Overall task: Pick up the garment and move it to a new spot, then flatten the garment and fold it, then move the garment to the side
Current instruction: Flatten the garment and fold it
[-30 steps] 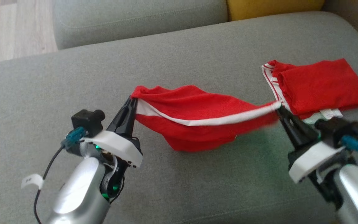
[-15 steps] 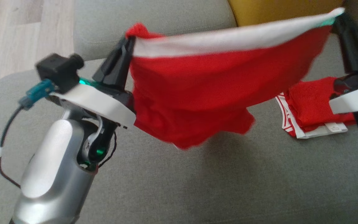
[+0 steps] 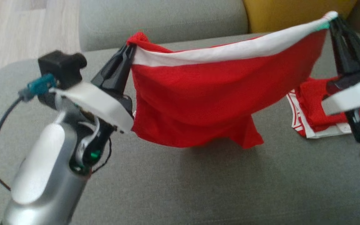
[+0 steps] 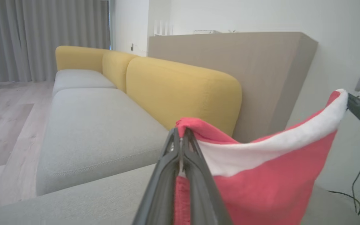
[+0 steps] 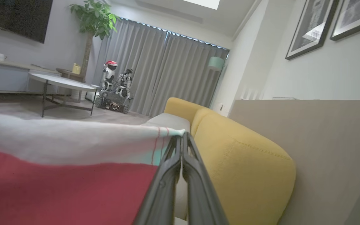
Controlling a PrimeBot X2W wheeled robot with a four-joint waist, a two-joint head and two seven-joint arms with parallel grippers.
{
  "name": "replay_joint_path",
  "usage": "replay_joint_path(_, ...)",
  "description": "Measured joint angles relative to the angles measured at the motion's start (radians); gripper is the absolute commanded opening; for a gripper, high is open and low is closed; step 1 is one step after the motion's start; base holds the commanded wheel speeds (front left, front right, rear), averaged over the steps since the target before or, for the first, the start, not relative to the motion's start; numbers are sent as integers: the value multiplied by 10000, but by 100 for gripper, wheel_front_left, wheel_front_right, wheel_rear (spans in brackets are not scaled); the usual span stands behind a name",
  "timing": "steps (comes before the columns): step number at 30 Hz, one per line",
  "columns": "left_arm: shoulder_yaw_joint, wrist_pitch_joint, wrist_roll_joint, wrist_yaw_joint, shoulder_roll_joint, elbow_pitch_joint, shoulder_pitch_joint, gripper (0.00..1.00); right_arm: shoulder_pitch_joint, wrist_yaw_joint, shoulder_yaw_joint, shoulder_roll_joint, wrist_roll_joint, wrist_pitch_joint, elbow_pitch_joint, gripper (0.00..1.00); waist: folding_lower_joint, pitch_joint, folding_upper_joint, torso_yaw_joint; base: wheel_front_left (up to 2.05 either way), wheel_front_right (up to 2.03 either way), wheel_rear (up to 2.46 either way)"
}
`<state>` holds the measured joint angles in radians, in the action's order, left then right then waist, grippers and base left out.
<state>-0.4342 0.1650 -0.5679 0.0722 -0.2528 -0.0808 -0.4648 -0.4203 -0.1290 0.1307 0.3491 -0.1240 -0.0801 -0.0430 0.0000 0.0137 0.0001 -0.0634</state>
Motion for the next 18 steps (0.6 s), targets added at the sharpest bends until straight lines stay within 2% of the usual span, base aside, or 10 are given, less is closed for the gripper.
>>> replay_joint_path(4,73,232,-171,-201,19,765,-929,0,-1214,0,640,318,-161,-79,679,0,0,476,0,6,0,0,0)
replay_joint_path(9,499,98,-73,-591,81,2784,-3844,0,-4691,0,1758,644,-462,150,2518,0,1,1524,0,24,0,0,0)
replay_joint_path(14,905,-1068,408,-734,316,4953,-6874,0,-8143,0,1891,451,-144,1306,4913,0,2,2578,0,52,0,0,0)
replay_joint_path(18,1216,-2276,545,-897,646,6376,-8342,0,-9519,0,1739,-86,263,2357,6481,0,3,3221,-1,140,0,0,0)
